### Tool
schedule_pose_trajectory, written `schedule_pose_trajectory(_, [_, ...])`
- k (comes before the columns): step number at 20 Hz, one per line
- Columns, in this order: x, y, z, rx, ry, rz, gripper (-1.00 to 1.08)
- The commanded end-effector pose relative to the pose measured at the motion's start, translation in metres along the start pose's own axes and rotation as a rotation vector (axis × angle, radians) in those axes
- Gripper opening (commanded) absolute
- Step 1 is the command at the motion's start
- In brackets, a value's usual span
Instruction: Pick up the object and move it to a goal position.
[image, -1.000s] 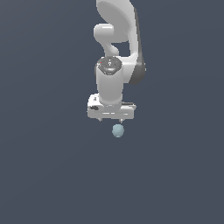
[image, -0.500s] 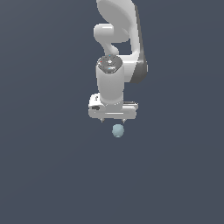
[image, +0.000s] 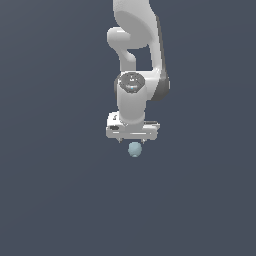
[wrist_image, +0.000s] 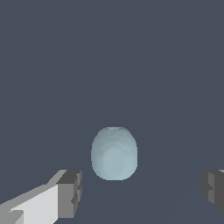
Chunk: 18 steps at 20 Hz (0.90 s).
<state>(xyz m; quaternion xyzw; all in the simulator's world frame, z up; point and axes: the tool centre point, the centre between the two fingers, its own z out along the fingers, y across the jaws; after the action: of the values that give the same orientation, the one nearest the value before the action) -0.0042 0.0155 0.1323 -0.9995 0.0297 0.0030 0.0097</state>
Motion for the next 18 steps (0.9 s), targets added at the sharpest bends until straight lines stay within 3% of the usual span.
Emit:
schedule_pose_trajectory(1, [-0.003, -0.006, 0.015, -0.007, 0.001, -0.003, 1.00])
schedule_pose_trajectory(18, [-0.010, -0.017, 0.054, -0.019, 0.005, -0.011, 1.00])
